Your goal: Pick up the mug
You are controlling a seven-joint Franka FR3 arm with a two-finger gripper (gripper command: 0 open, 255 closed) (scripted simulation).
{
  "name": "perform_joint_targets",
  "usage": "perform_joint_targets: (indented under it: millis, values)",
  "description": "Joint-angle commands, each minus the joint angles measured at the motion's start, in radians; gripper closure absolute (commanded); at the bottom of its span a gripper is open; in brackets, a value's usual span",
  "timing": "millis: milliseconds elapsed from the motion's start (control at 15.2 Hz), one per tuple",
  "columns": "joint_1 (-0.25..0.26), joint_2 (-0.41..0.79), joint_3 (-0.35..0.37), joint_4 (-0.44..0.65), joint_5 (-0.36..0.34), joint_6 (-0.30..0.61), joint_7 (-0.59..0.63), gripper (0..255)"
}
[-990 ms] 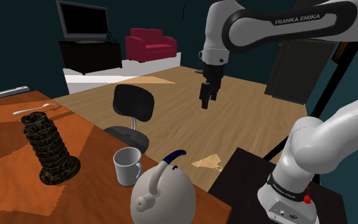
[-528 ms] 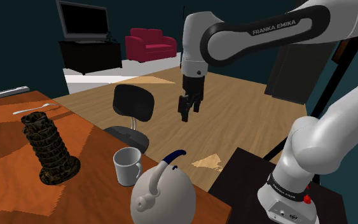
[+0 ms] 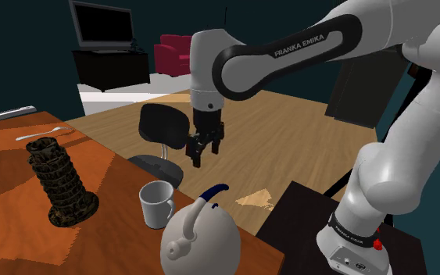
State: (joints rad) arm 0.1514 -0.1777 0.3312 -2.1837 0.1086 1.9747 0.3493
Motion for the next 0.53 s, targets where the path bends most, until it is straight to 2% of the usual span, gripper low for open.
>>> perform_joint_targets:
  millis: [0,462]
  values:
    - [0.011,0.071,0.025,0.054,-0.009,0.018,0.045,0]
    - [0.067,0.32,0.081,0.26,-0.076,0.057,0.19,0]
